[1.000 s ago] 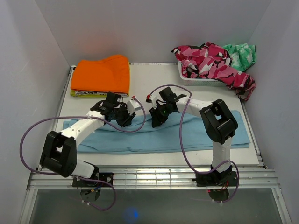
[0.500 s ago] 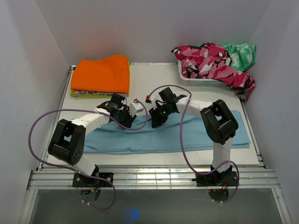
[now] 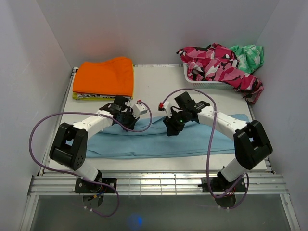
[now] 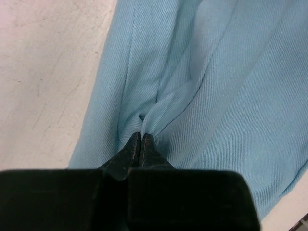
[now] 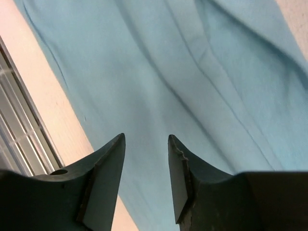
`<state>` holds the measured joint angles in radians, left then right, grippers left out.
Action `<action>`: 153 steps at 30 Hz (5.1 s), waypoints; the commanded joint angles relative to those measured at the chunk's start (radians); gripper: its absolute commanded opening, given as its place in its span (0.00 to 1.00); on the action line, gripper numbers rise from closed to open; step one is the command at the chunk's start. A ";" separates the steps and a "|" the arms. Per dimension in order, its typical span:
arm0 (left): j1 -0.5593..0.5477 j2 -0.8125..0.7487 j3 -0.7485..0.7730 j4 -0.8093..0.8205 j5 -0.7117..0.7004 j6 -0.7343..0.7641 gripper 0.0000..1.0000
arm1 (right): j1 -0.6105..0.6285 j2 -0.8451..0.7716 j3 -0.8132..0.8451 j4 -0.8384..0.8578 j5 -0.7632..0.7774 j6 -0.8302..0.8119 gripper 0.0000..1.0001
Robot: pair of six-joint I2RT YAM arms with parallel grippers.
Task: Fold and stack the trousers
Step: Fold the trousers
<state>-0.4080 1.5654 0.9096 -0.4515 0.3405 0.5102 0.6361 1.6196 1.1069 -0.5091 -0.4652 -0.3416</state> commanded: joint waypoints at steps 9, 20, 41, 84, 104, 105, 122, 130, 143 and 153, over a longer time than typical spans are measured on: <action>0.070 -0.013 0.270 0.006 -0.038 -0.045 0.00 | 0.008 -0.023 -0.257 -0.078 0.333 -0.247 0.39; 0.146 0.200 0.339 0.237 -0.218 -0.079 0.00 | 0.020 0.028 -0.311 -0.088 0.369 -0.260 0.37; 0.357 -0.129 0.249 -0.518 0.091 -0.038 0.82 | -0.263 -0.116 -0.042 -0.314 0.145 -0.172 0.89; 0.656 -0.251 0.106 -0.256 0.014 -0.140 0.98 | -1.082 -0.325 0.031 -0.344 0.218 -0.235 0.91; 0.656 -0.289 0.080 -0.262 0.089 -0.188 0.98 | -1.411 0.091 0.014 -0.214 0.132 -0.301 0.89; 0.656 -0.291 0.081 -0.263 0.088 -0.185 0.98 | -1.412 0.106 0.013 -0.207 0.129 -0.298 0.88; 0.656 -0.303 0.041 -0.263 0.069 -0.171 0.98 | -1.327 0.166 -0.110 -0.071 0.168 -0.215 0.68; 0.657 -0.301 0.026 -0.265 0.060 -0.156 0.98 | -1.297 0.088 -0.067 -0.150 0.160 -0.238 0.08; 0.656 -0.353 -0.023 -0.299 0.115 -0.044 0.97 | -1.386 -0.096 0.200 -0.275 0.252 -0.480 0.08; 0.658 -0.312 -0.092 -0.323 0.117 0.019 0.89 | -1.154 -0.205 0.225 -0.467 0.024 -0.366 0.08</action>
<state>0.2470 1.2350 0.8310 -0.7631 0.4213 0.5056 -0.6453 1.5135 1.3479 -0.8978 -0.3138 -0.7826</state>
